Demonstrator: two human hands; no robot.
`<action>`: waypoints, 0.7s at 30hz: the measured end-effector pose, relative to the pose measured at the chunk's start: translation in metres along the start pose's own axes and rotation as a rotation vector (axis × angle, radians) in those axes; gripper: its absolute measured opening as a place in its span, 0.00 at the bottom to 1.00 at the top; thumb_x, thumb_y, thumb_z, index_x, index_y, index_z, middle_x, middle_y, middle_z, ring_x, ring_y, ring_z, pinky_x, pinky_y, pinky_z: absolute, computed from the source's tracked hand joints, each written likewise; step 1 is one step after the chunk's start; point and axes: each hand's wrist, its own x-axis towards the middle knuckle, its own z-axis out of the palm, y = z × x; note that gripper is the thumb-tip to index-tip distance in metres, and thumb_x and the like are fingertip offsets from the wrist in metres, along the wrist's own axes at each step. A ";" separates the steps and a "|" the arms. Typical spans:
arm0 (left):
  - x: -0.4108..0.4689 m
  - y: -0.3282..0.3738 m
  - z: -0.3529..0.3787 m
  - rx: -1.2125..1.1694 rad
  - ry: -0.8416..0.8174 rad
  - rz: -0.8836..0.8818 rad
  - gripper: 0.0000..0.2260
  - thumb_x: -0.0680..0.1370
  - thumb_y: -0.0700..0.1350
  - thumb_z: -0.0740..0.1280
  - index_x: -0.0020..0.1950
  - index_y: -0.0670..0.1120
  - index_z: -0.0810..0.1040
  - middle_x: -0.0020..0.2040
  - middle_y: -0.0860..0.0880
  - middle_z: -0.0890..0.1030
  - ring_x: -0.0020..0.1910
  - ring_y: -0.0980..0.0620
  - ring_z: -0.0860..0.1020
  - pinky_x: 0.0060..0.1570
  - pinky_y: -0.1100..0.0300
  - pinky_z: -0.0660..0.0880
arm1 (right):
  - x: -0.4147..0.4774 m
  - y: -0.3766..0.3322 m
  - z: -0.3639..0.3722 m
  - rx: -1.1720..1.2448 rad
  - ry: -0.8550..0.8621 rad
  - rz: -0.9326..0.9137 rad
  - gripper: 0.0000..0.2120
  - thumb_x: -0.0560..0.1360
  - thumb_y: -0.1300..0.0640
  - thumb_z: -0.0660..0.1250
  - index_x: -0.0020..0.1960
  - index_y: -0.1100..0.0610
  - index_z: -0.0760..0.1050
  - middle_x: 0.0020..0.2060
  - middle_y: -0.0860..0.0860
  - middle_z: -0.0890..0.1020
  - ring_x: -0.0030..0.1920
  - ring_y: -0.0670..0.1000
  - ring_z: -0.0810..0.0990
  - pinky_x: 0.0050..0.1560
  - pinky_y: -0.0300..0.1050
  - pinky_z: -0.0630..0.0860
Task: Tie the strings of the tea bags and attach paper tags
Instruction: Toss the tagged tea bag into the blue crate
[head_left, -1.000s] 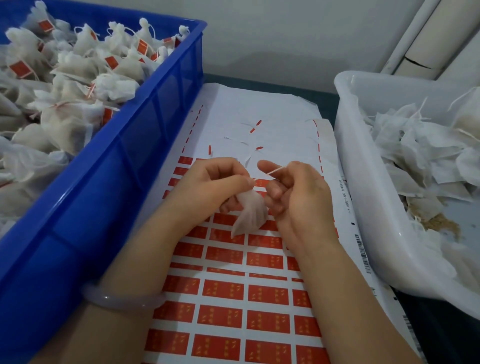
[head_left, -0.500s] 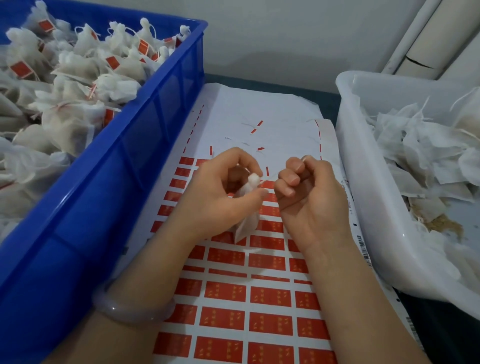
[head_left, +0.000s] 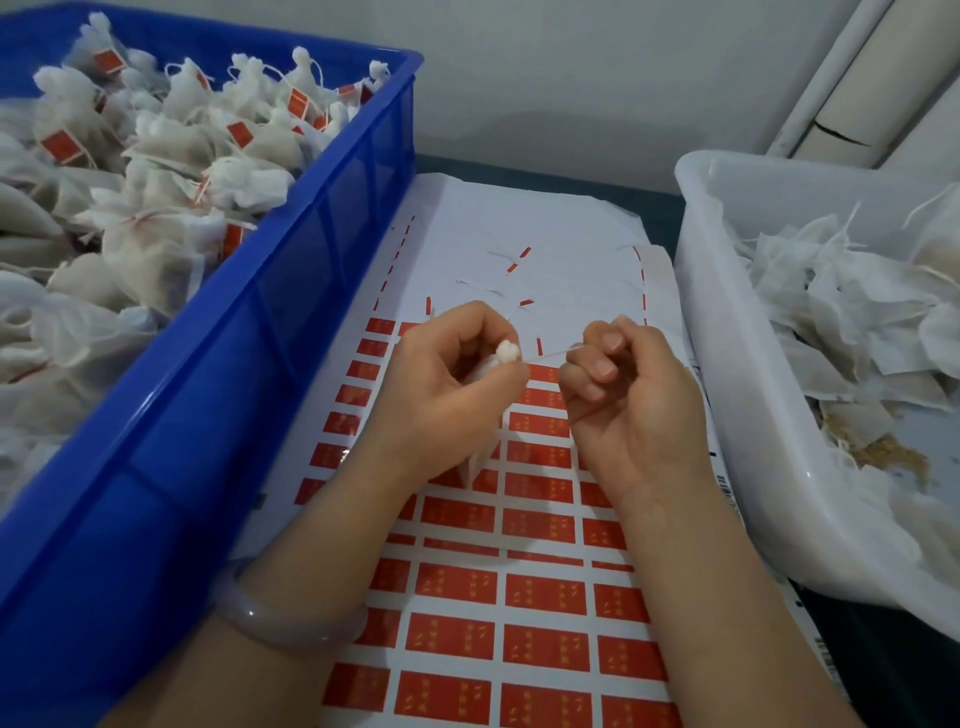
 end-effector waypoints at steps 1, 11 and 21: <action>0.001 0.000 0.000 -0.043 -0.020 -0.035 0.10 0.75 0.36 0.65 0.37 0.49 0.73 0.32 0.51 0.76 0.33 0.52 0.76 0.33 0.67 0.75 | 0.000 0.000 0.000 -0.040 0.002 -0.022 0.11 0.77 0.64 0.55 0.37 0.58 0.66 0.26 0.50 0.74 0.23 0.44 0.68 0.22 0.35 0.66; 0.013 -0.011 -0.015 -0.533 0.232 -0.425 0.12 0.78 0.43 0.61 0.34 0.49 0.71 0.27 0.53 0.70 0.26 0.57 0.69 0.31 0.62 0.69 | 0.010 -0.019 -0.023 -0.347 0.450 -0.115 0.09 0.77 0.50 0.63 0.47 0.53 0.78 0.34 0.48 0.82 0.24 0.44 0.76 0.25 0.36 0.71; 0.016 -0.018 -0.015 -0.442 0.369 -0.514 0.07 0.78 0.46 0.62 0.39 0.52 0.74 0.23 0.56 0.71 0.19 0.62 0.68 0.21 0.68 0.68 | 0.056 -0.024 -0.032 -1.846 0.233 -0.318 0.13 0.78 0.61 0.60 0.60 0.47 0.72 0.59 0.47 0.76 0.50 0.45 0.73 0.53 0.44 0.75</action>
